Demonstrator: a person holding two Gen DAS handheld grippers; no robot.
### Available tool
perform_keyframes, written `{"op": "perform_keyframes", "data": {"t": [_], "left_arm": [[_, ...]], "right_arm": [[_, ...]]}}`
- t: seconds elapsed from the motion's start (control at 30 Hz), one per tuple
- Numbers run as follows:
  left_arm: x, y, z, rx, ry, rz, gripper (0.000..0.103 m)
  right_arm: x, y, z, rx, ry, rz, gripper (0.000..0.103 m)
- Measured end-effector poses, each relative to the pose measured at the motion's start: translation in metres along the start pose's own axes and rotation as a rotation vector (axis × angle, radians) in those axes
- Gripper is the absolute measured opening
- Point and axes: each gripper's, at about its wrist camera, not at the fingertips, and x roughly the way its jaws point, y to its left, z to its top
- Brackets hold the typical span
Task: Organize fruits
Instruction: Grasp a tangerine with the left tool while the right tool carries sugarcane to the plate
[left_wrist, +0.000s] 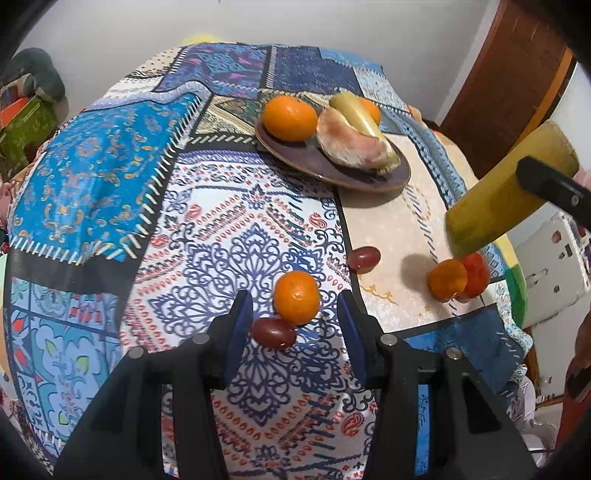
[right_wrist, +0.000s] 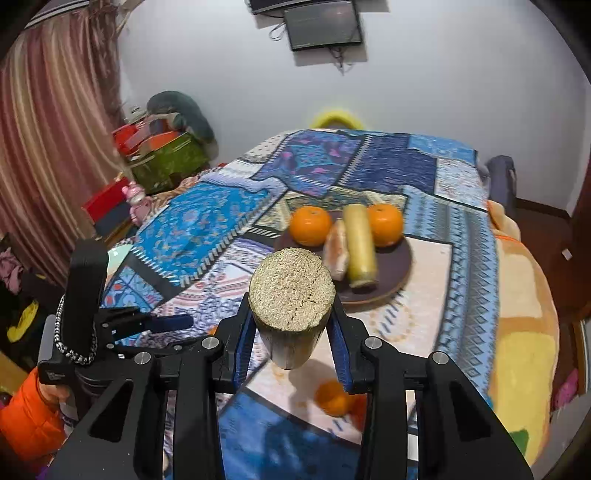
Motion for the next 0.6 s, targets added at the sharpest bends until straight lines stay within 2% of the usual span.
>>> {"op": "perform_keyframes", "data": {"t": [0.17,0.23,0.27,0.6], "left_arm": [[0.013,-0.003,0.0,-0.002,0.015,0.0,0.044],[0.017,-0.003,0.001,0.0,0.02,-0.002,0.032],[0.019,-0.003,0.001,0.002,0.02,-0.001,0.03],[0.012,0.001,0.022,-0.011,-0.036,0.018,0.029]], "right_arm": [[-0.005,-0.021,-0.003,0.031,0.0,-0.032,0.034],[-0.006,-0.029,-0.004,0.04,-0.001,-0.047,0.034],[-0.007,-0.033,-0.004,0.041,0.0,-0.051,0.034],[0.001,-0.056,0.002,0.041,0.002,-0.097,0.034]]}}
